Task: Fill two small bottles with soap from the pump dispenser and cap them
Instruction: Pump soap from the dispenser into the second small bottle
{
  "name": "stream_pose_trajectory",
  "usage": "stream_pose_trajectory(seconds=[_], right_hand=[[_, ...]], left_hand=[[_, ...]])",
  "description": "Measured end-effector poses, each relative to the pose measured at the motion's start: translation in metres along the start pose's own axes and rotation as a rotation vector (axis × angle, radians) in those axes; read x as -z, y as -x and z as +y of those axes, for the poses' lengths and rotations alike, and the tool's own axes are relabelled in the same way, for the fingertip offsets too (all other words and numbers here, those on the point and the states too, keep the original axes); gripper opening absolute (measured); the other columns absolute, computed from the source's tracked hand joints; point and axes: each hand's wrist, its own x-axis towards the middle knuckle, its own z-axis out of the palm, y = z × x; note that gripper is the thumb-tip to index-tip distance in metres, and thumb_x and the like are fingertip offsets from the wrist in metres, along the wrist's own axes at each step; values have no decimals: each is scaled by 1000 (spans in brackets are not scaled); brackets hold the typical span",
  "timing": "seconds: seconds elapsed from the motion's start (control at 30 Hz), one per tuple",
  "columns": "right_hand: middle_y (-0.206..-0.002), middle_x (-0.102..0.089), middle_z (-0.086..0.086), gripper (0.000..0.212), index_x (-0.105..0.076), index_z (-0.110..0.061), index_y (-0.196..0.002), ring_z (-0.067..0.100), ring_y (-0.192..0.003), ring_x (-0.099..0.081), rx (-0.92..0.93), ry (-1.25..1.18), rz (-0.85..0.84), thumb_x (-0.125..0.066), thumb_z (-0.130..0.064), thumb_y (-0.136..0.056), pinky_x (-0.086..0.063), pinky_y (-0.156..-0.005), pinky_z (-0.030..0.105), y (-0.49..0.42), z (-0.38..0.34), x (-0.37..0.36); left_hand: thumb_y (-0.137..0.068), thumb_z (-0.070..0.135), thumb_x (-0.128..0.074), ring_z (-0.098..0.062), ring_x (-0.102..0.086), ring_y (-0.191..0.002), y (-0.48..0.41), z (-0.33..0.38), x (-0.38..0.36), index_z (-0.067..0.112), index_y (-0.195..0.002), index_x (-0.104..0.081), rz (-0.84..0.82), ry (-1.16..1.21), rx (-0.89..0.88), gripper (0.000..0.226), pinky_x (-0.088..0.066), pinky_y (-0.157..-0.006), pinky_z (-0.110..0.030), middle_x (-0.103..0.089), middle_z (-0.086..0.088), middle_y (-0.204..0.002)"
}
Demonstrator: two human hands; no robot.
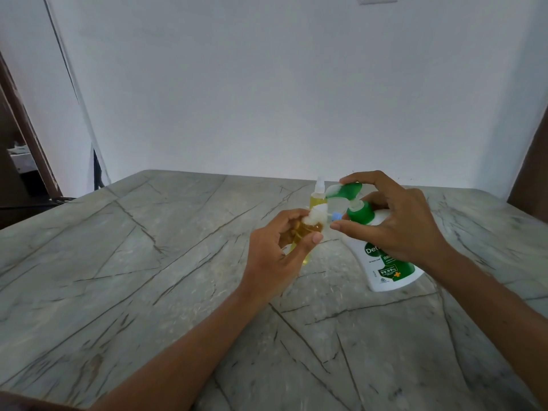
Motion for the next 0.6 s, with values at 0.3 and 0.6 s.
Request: stream_pose_trajectory(seconds=[0.3,0.6], right_hand=[[-80,-73,-8,67,-46,-44,-118,2,-76,-68,-143,-100,12,-74,-63,-61,-52,-70,15,2,10,-3],[-89,-72,-10,80,-40,-43,-129,3,-83,-68,-323,-276,-160,-78,-48,-59,-52,-70,19,8,29,11]], left_hand=[[-82,47,-71,-7,-71,-95,-2,1,2,31,-113,-59,34,41,95,37,-60,-77,-26,-72,7,-107],[-79,47,-72,-10,-72,-95,-4,2,6,36,-109,-59,94,102,167,35,-61,-80,-31,-73,6,-105]])
